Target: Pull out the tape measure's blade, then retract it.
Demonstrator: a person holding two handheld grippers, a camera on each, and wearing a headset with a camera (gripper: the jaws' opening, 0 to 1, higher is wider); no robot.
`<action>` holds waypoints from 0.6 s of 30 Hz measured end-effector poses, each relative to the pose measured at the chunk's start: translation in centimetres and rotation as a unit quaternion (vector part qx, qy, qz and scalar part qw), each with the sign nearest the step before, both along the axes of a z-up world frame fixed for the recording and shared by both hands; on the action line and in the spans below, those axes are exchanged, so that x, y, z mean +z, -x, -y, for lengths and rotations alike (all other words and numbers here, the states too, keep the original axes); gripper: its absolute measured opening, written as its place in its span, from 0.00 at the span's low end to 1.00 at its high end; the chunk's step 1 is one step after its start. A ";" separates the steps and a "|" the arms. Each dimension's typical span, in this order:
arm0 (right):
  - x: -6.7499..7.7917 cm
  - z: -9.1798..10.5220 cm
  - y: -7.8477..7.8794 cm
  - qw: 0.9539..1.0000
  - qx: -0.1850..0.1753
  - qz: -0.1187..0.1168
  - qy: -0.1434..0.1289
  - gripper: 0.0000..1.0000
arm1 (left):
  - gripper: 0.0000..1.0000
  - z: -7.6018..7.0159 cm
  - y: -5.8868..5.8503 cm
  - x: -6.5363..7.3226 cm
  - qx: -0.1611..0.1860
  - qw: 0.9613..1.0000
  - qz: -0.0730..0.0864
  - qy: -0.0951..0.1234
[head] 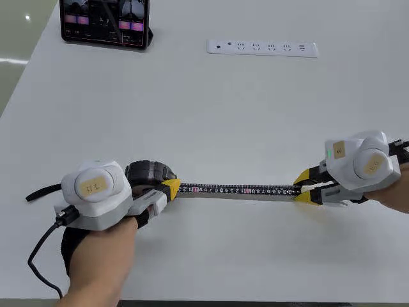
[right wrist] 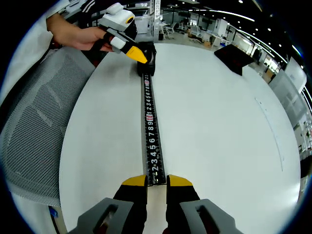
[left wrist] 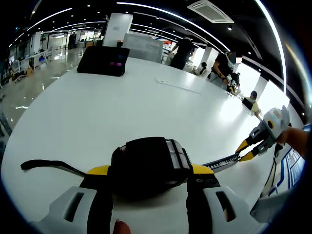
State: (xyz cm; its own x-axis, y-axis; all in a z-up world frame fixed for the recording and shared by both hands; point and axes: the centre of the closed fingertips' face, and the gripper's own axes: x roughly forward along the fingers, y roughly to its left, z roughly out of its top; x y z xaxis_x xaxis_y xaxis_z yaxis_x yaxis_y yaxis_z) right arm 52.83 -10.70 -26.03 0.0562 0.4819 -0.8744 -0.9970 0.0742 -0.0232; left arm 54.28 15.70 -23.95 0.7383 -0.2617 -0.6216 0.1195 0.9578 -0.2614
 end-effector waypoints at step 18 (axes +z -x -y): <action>0.1 -2.0 -0.3 1.000 0.001 -0.004 -0.018 0.10 | 0.56 0.0 0.2 0.1 -0.003 1.000 0.002 0.009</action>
State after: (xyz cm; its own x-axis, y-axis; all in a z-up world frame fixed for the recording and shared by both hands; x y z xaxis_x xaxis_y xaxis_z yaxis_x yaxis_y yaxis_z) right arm 53.08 -8.67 -25.89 0.0484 0.5138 -0.8566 -0.9973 0.0720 -0.0131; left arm 54.07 15.69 -23.84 0.7390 -0.2775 -0.6139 0.1271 0.9523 -0.2775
